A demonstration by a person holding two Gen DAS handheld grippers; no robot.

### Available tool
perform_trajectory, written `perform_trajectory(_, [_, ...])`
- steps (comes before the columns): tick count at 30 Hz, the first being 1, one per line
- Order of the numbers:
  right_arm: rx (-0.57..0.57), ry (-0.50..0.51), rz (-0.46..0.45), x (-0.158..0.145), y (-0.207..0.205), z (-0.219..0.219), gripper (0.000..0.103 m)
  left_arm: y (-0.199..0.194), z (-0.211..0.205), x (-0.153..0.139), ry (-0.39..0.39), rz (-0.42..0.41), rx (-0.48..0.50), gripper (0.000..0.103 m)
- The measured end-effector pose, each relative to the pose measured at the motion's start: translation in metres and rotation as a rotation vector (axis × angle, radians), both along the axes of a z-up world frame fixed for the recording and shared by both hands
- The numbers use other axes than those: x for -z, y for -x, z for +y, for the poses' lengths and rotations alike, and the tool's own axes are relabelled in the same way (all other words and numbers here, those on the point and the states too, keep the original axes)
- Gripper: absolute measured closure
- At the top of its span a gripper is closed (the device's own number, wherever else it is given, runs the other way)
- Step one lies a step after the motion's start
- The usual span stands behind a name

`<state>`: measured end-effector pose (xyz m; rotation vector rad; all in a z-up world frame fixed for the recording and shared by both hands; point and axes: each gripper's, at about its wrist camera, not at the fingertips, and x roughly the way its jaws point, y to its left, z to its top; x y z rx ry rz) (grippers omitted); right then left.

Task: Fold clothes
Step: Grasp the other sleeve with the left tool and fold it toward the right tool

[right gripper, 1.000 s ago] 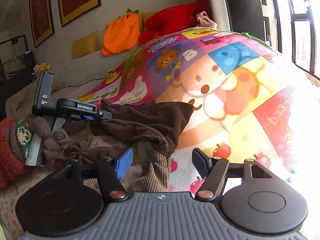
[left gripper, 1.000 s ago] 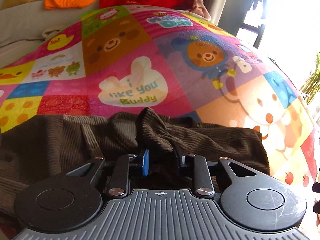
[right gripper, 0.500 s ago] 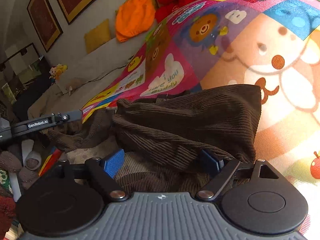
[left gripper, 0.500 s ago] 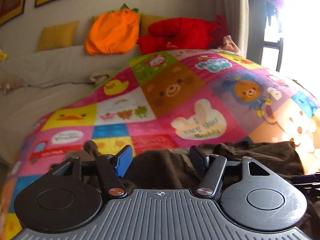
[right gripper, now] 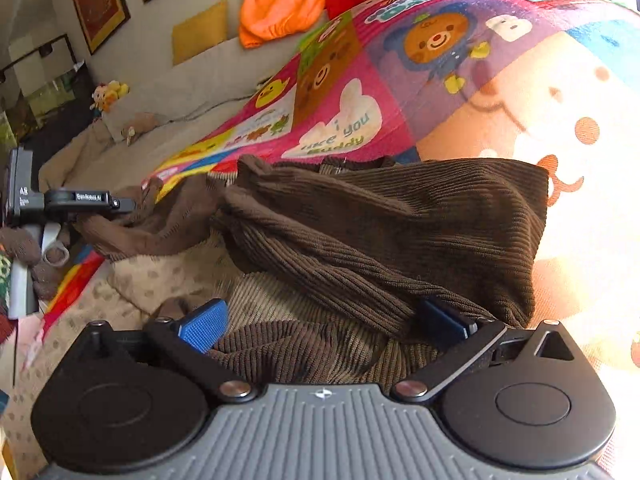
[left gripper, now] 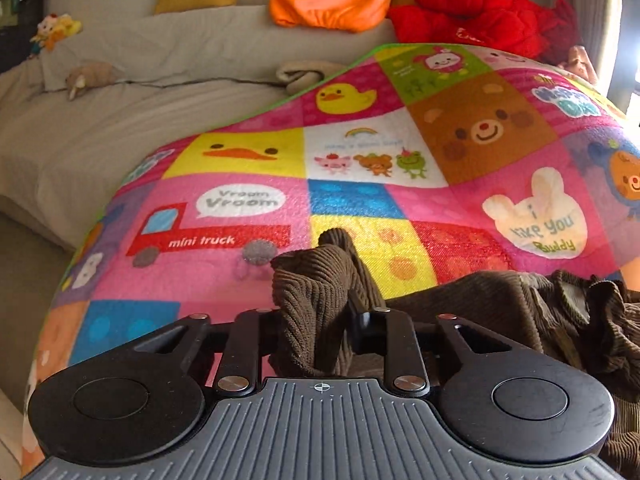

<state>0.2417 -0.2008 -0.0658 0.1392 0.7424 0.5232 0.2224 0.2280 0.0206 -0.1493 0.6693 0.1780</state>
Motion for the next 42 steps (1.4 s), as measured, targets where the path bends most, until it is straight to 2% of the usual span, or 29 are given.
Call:
perform_trajectory(1, [0.018, -0.032, -0.024, -0.006, 0.006, -0.009, 0.000, 0.000, -0.006, -0.008, -0.012, -0.023, 0.008, 0.092])
perform_trajectory(3, [0.056, -0.089, -0.076, -0.018, 0.018, -0.027, 0.000, -0.001, -0.024, -0.034, 0.004, -0.102, 0.033, 0.093])
perform_trajectory(5, [0.098, -0.066, -0.155, -0.031, 0.031, -0.041, 0.000, 0.003, -0.049, -0.064, 0.054, -0.200, 0.098, 0.093])
perform_trajectory(8, [0.157, -0.039, -0.243, -0.049, 0.044, -0.061, 0.000, 0.012, -0.104, -0.100, 0.138, -0.321, 0.279, 0.093])
perform_trajectory(11, [0.216, -0.058, -0.273, -0.061, 0.049, -0.081, 0.000, 0.015, -0.162, -0.097, 0.190, -0.324, 0.474, 0.088])
perform_trajectory(12, [0.235, -0.067, -0.274, -0.063, 0.049, -0.085, 0.000, 0.016, -0.176, -0.086, 0.206, -0.296, 0.525, 0.070])
perform_trajectory(13, [0.256, -0.077, -0.268, -0.063, 0.050, -0.090, 0.000, 0.017, -0.191, -0.076, 0.221, -0.267, 0.575, 0.043])
perform_trajectory(15, [0.279, -0.086, -0.246, -0.062, 0.049, -0.095, 0.000, 0.019, -0.216, -0.054, 0.238, -0.207, 0.662, 0.026])
perform_trajectory(16, [0.286, -0.088, -0.235, -0.060, 0.049, -0.097, 0.000, 0.022, -0.218, -0.045, 0.226, -0.182, 0.676, 0.025])
perform_trajectory(17, [0.287, -0.083, -0.228, -0.059, 0.049, -0.097, 0.000, 0.027, -0.216, -0.038, 0.218, -0.163, 0.679, 0.025])
perform_trajectory(19, [0.279, -0.066, -0.223, -0.056, 0.048, -0.094, 0.000, 0.035, -0.208, -0.025, 0.203, -0.134, 0.684, 0.014])
perform_trajectory(21, [0.267, -0.050, -0.219, -0.054, 0.046, -0.089, 0.000, 0.046, -0.188, -0.021, 0.192, -0.126, 0.678, 0.009])
perform_trajectory(25, [0.200, -0.032, -0.209, -0.049, 0.031, -0.067, 0.001, 0.066, -0.147, -0.010, 0.167, -0.086, 0.647, 0.007])
perform_trajectory(27, [0.167, -0.035, -0.184, -0.042, 0.016, -0.052, 0.012, 0.074, -0.125, -0.002, 0.157, -0.058, 0.610, 0.006])
perform_trajectory(31, [0.144, -0.043, -0.067, -0.014, -0.022, -0.020, 0.021, 0.078, -0.092, 0.008, 0.179, -0.040, 0.516, 0.006])
perform_trajectory(32, [0.136, -0.032, -0.044, -0.006, -0.029, -0.011, 0.032, 0.077, -0.086, 0.006, 0.186, -0.050, 0.496, 0.006])
perform_trajectory(33, [0.110, -0.021, -0.021, -0.001, -0.034, -0.002, 0.060, 0.076, -0.081, 0.001, 0.203, -0.067, 0.486, 0.006])
perform_trajectory(34, [0.081, -0.011, 0.001, 0.002, -0.036, 0.007, 0.072, 0.074, -0.076, -0.004, 0.229, -0.087, 0.487, 0.006])
perform_trajectory(36, [0.078, 0.010, -0.035, -0.008, -0.032, 0.017, 0.083, 0.066, -0.073, -0.016, 0.284, -0.125, 0.514, 0.005])
perform_trajectory(39, [0.098, -0.006, -0.142, -0.040, -0.027, 0.010, 0.085, 0.039, -0.087, -0.022, 0.321, -0.142, 0.558, 0.004])
perform_trajectory(42, [0.138, 0.023, -0.168, -0.056, -0.030, -0.005, 0.084, 0.003, -0.100, -0.008, 0.330, -0.087, 0.529, 0.004])
